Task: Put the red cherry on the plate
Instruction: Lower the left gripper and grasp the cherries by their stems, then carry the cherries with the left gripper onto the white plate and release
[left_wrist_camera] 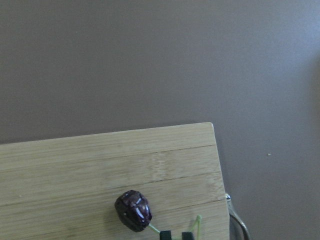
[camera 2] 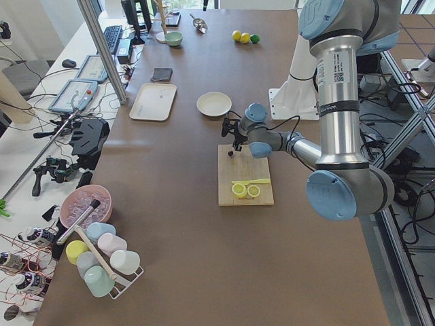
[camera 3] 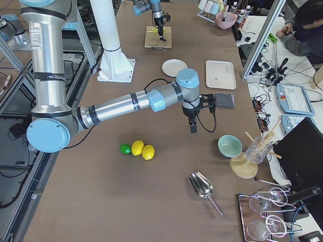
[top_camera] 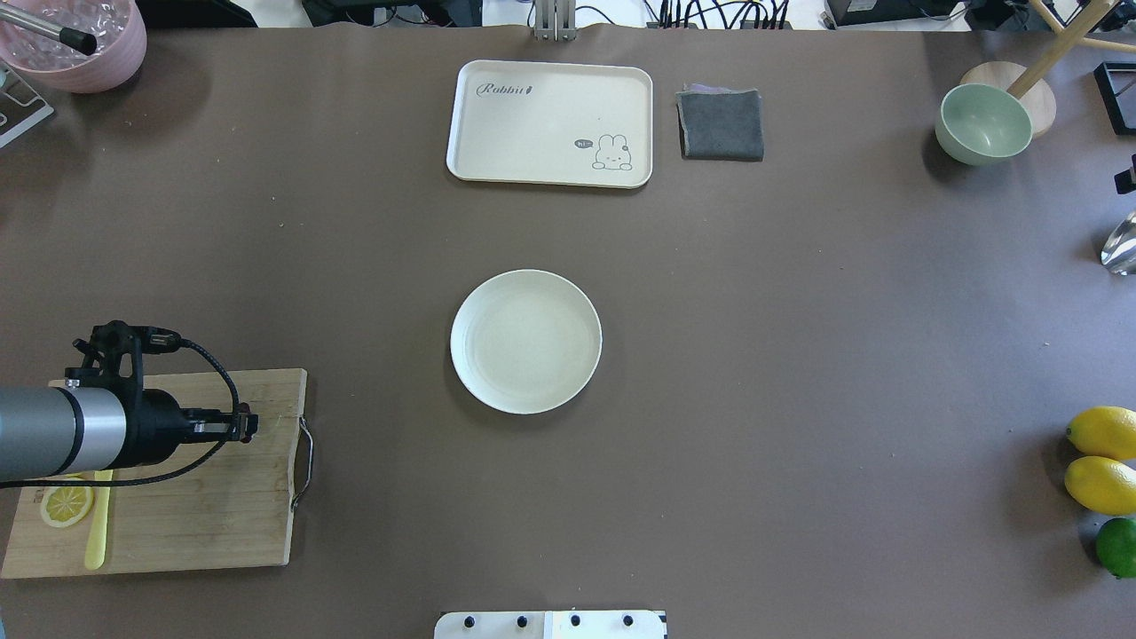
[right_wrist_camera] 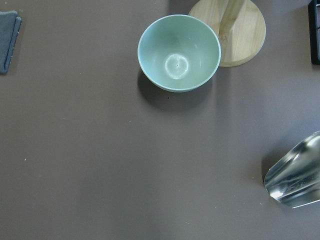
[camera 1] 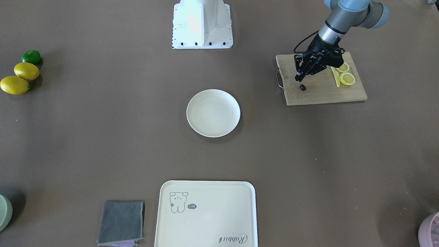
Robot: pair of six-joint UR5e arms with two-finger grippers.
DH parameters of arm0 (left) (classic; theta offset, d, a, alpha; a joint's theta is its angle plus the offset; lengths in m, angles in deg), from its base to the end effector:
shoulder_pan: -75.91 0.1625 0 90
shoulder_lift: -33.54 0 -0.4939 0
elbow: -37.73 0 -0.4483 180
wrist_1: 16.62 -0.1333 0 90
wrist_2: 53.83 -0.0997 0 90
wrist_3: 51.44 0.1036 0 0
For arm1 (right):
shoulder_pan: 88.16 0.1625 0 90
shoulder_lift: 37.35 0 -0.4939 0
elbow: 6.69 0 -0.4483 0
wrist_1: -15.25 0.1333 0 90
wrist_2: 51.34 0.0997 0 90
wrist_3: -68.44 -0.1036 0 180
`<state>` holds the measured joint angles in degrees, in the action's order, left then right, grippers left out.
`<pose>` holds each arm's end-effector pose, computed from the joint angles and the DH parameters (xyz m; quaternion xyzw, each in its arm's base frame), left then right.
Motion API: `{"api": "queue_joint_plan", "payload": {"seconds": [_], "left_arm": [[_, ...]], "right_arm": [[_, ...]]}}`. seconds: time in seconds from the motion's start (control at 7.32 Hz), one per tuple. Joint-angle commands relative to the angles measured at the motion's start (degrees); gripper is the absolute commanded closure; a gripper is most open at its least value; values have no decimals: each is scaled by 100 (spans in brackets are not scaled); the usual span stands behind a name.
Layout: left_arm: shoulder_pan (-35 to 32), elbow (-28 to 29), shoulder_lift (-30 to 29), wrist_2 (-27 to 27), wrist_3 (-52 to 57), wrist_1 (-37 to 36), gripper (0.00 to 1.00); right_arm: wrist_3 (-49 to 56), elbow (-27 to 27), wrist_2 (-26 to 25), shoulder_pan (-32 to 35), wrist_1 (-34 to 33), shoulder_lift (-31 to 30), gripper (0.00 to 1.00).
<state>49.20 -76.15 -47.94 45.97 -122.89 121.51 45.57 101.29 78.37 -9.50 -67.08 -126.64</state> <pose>0.3902 -0.3258 0.4886 0.1347 0.5118 -0.0155 0.8483 -0.0434 -0.5579 0.5398 0.1077 -0.3791 0.0149 0.9189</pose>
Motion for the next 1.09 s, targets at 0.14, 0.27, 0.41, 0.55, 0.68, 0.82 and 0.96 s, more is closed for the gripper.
{"api": "queue_joint_plan", "payload": {"seconds": [0.14,0.27,0.41,0.55,0.68,0.82,0.96], "left_arm": [[-53,146,-1058,5,-401,-15,100],[-97,478,-1663,5,-631,-32,100],[-176,821,-2496,-13,-807,-432,100],[-176,981,-3018,-48,-948,-932,100],[-168,1330,-3467,-240,-1028,-998,100],[-150,1682,-3767,-363,-1229,-990,96],[-133,1833,-3805,-382,-1231,-981,3]], "right_arm": [[2,21,-15,44,15,-115,0],[-7,12,-15,44,15,-115,0],[-15,12,-24,96,15,-115,0],[-24,21,-24,105,15,-159,0],[-24,21,-24,114,15,-159,0],[-33,21,-24,114,15,-159,0],[-33,21,-24,114,15,-185,0]]}}
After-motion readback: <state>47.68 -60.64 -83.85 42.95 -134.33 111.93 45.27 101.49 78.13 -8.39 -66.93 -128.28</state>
